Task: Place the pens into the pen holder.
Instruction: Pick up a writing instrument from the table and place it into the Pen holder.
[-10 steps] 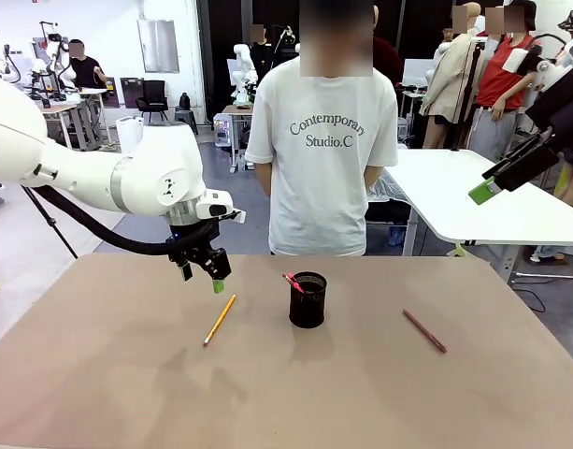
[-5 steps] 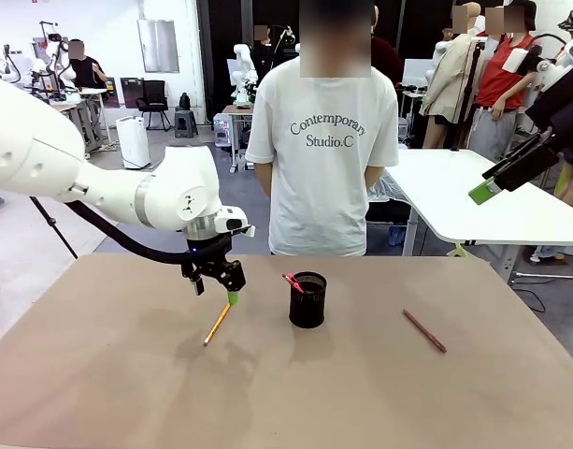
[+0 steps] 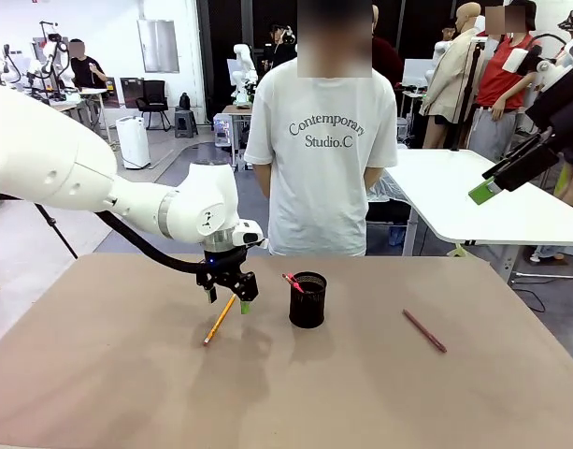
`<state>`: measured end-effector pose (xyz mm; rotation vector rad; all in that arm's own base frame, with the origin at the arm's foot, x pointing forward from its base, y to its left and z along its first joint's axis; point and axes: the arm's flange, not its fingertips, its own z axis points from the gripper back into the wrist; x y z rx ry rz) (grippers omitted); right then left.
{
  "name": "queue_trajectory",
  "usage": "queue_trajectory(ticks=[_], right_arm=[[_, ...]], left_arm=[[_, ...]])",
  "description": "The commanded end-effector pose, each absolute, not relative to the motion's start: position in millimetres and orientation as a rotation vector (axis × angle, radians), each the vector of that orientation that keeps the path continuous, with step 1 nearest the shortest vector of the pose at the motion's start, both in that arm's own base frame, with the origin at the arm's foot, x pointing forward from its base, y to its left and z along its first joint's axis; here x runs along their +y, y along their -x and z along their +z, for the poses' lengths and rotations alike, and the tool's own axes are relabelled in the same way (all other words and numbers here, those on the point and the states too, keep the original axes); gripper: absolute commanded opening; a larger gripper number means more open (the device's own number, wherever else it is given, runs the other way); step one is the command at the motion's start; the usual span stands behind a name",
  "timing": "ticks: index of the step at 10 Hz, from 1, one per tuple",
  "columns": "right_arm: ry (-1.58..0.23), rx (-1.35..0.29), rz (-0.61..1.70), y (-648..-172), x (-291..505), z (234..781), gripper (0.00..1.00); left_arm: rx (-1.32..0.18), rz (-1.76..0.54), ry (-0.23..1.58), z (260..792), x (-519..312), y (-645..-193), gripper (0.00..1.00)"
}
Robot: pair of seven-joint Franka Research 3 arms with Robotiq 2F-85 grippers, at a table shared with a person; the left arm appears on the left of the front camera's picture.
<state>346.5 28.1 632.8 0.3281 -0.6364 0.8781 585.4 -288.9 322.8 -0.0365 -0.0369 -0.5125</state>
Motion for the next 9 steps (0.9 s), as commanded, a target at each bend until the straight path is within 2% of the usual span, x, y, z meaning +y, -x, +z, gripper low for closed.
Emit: queue_trajectory(ticks=[1, 9], right_arm=[[-0.345, -0.643, 0.881, -346, 28, 633, 1.00], [-0.345, -0.643, 0.881, -346, 28, 633, 1.00]], left_arm=[[-0.084, -0.464, -0.030, 319, -290, -593, 1.00], [-0.067, -0.381, -0.009, 306, -292, -620, 1.00]])
